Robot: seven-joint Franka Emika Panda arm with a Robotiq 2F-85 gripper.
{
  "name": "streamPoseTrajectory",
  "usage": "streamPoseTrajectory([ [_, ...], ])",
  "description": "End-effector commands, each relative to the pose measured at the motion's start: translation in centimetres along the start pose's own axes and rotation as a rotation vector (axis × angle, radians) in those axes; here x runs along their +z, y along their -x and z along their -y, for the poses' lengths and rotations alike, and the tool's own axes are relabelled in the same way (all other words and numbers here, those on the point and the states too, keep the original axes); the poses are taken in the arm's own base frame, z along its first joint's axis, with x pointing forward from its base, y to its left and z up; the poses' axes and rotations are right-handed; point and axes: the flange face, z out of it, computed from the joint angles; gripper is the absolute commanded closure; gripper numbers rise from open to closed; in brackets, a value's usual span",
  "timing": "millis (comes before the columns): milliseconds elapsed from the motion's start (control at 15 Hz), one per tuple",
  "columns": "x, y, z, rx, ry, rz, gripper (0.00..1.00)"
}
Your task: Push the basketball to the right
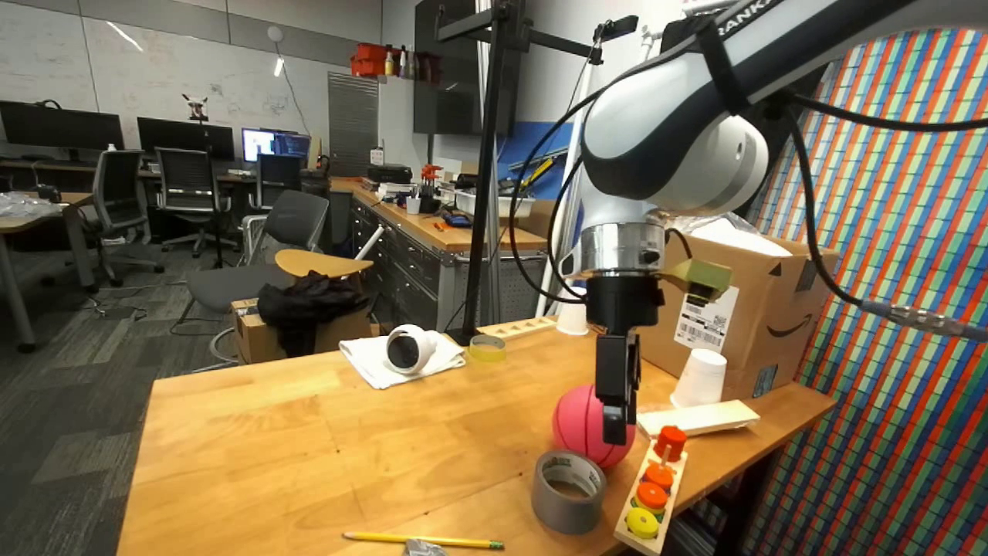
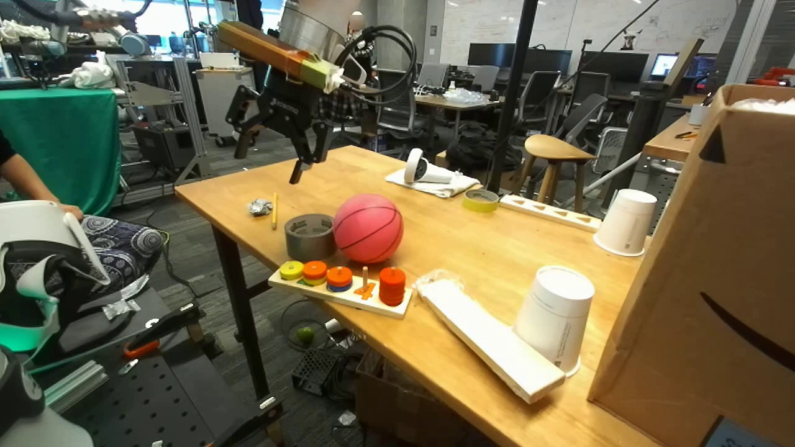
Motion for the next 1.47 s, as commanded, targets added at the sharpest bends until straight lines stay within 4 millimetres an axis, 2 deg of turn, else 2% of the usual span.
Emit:
streamPoseTrajectory([
  [0, -0.7, 2.9, 0.3, -0.055, 0.132, -0.124, 0.0],
  [267, 0.3, 3.8, 1.6, -0.096, 0.231, -0.191, 0.0],
  [467, 1.1, 4.1, 3.7, -0.177, 0.325, -0.22, 0.0],
  [733, 2.6, 4.1, 6.6, -0.323, 0.458, -0.168, 0.0],
  [867, 2.4, 3.2, 7.1, -0.343, 0.456, -0.143, 0.0],
  [1067, 2.7, 3.0, 7.3, -0.35, 0.442, -0.131, 0.0],
  [1400, 2.7, 1.5, 6.0, -0.286, 0.348, -0.119, 0.0],
])
